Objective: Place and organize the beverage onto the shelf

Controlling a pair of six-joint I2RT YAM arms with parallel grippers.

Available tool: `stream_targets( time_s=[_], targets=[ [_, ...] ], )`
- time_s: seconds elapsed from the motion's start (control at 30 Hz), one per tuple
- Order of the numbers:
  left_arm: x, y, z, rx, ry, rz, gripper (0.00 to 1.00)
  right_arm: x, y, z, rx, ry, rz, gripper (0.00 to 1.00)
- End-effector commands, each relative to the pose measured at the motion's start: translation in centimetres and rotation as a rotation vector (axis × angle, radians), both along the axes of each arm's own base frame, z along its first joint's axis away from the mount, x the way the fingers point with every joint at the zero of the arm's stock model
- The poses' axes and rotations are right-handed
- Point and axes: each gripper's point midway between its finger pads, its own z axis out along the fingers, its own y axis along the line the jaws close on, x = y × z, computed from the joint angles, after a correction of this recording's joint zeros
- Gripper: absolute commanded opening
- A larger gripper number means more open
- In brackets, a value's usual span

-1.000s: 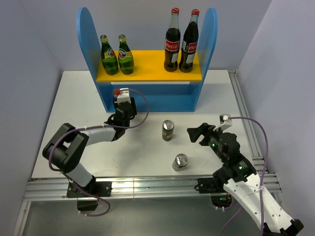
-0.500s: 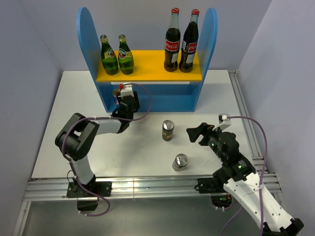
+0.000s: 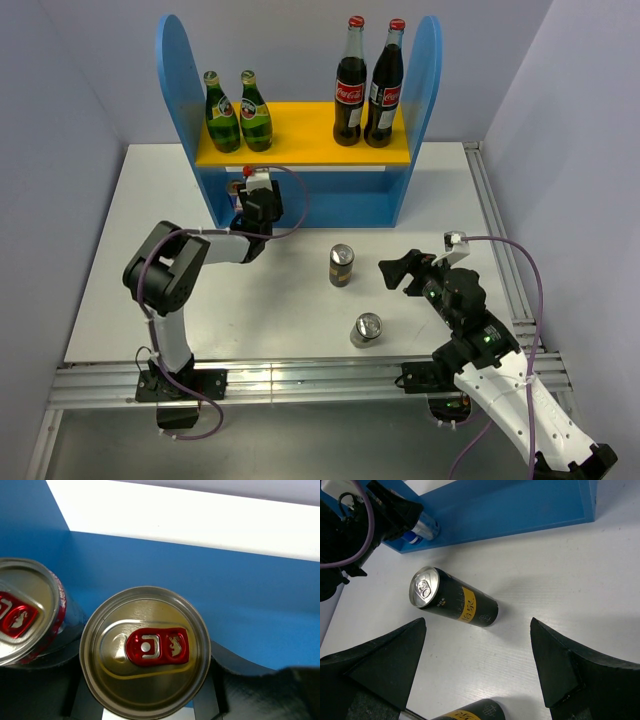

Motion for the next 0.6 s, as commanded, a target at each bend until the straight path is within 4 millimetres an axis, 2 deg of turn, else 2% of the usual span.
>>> stream_targets(
  time_s=[0.0,0.03,0.07,0.1,0.13,0.17,0.2,0.23,0.27,0.33,0.4,0.57],
  targets=[
    [2.4,-0.4,5.1,-0.055,-0.146,0.01,0.07,0.3,0.3,0.9,0.007,-0.038,0.011,0.92],
    [2.4,-0.4,5.2,-0.059,-0.145,0.012,0.13,0.3,0.3,0.9,0.007,-0.037,0.013,0.92],
    [2.2,-0.3,5.3,-0.061,-0.145,0.01,0.38,0.3,0.3,0.9,0.007,-0.038,0.011,0.92],
    [2.1,-0.3,5.4,-0.067,-0.147,0.007,0.49,0.3,0.3,0.9,0.007,-0.038,0.008,0.92],
    [1.9,-0.2,5.5,-0.071,-0.148,0.005,0.56,0.3,0.3,0.9,0.007,-0.038,0.008,0.91],
    [1.5,-0.2,5.9,-0.074,-0.151,-0.001,0.73,0.3,0.3,0.9,0.009,-0.039,0.009,0.92],
    [1.4,-0.3,5.9,-0.08,-0.148,-0.011,0.79,0.3,0.2,1.0,0.01,-0.04,0.004,0.91],
    [1.2,-0.3,5.9,-0.08,-0.145,-0.017,0.81,0.3,0.3,1.0,0.01,-0.04,0.006,0.91],
    [0.8,-0.2,6.1,-0.082,-0.143,-0.021,0.89,0.3,0.2,0.9,0.009,-0.041,0.005,0.92],
    [0.3,-0.3,6.2,-0.095,-0.14,-0.034,0.92,0.3,0.2,1.0,0.01,-0.044,0.005,0.92],
    [-0.5,-0.5,6.3,-0.103,-0.138,-0.051,0.99,0.3,0.1,1.1,0.013,-0.048,0.0,0.92],
    [-2.4,-1.2,7.4,-0.107,-0.143,-0.078,0.99,0.3,0.0,1.1,0.013,-0.051,-0.005,0.91]
  ],
)
